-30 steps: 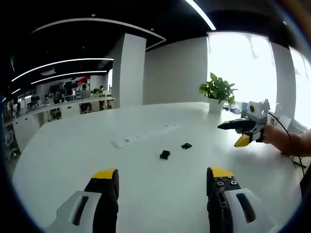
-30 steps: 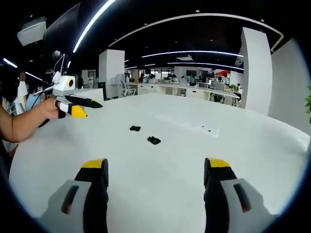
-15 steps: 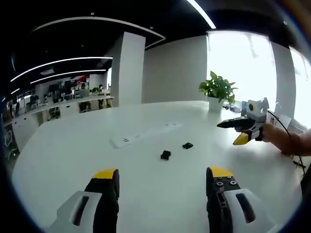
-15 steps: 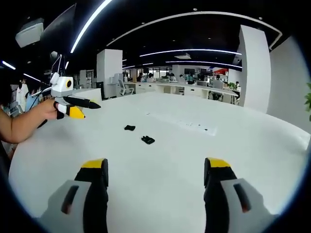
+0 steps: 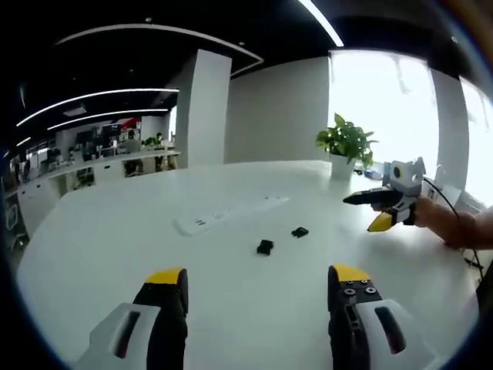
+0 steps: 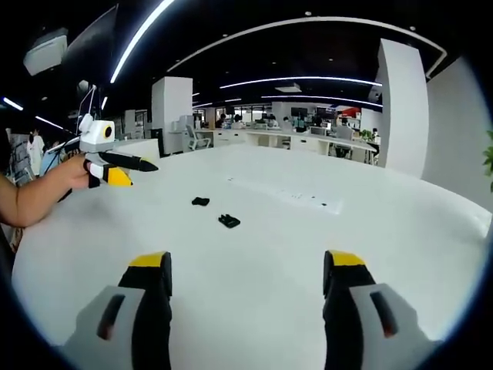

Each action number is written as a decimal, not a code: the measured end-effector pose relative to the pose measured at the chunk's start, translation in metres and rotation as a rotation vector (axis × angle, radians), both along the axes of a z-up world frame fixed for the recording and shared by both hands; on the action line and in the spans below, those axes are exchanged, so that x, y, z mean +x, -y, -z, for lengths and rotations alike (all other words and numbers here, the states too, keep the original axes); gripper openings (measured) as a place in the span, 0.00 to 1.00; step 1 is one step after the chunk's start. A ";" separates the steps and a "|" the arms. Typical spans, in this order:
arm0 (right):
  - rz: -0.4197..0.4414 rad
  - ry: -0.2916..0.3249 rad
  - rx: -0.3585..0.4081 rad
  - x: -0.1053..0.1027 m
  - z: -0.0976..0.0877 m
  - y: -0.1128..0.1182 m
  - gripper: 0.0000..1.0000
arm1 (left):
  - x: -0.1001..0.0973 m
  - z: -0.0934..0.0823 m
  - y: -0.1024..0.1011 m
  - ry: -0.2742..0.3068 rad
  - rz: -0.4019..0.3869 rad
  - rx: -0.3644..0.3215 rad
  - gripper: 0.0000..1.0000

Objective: Snap the two parts of the plastic buckle together until the buckle closes and remains connected.

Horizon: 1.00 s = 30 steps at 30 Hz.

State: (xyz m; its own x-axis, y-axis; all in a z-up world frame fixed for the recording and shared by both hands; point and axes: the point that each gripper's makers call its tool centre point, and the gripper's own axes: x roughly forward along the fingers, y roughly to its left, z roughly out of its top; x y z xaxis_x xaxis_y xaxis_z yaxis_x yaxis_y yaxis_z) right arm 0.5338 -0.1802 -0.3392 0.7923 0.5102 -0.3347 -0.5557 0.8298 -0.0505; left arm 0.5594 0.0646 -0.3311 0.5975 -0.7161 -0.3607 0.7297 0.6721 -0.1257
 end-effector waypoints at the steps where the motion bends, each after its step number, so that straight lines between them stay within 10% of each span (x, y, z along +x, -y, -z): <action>1: 0.000 0.000 -0.001 0.000 0.000 0.000 0.81 | 0.001 0.000 0.000 -0.001 0.000 -0.001 0.75; 30: -0.012 -0.010 0.002 0.015 0.005 -0.005 0.96 | 0.010 0.002 0.017 0.000 0.056 0.003 0.92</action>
